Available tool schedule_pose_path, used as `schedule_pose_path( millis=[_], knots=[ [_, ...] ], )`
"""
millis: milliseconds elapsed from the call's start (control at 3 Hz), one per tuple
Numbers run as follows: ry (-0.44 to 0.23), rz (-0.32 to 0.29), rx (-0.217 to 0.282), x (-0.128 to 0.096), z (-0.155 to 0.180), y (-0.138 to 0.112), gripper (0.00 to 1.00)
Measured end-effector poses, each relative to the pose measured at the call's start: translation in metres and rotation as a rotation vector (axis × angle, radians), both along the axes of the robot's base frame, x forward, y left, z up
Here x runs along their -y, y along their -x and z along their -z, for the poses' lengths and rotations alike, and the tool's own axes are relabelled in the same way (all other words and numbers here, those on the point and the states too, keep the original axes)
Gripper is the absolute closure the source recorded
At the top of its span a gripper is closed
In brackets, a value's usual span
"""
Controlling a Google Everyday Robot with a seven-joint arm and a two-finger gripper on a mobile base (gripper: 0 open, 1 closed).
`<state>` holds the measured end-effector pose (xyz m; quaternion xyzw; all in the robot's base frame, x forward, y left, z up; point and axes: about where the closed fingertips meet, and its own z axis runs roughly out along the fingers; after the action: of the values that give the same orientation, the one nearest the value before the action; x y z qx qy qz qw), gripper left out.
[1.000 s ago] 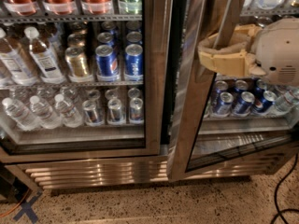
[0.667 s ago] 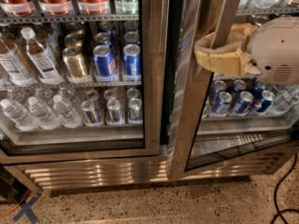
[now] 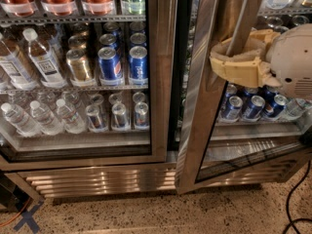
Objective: Open right fridge door
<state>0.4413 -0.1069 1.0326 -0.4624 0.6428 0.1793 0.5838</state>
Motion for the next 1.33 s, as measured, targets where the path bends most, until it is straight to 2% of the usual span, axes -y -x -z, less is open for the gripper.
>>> schedule_pose_path(
  millis=[333,667,1333],
  knots=[
    [0.010,0.063,-0.004,0.0037,-0.0019,0.0166,1.00],
    [0.010,0.063,-0.004,0.0036,-0.0019,0.0167,0.81],
    [0.010,0.063,-0.004,0.0036,-0.0019,0.0167,0.34]
  ],
)
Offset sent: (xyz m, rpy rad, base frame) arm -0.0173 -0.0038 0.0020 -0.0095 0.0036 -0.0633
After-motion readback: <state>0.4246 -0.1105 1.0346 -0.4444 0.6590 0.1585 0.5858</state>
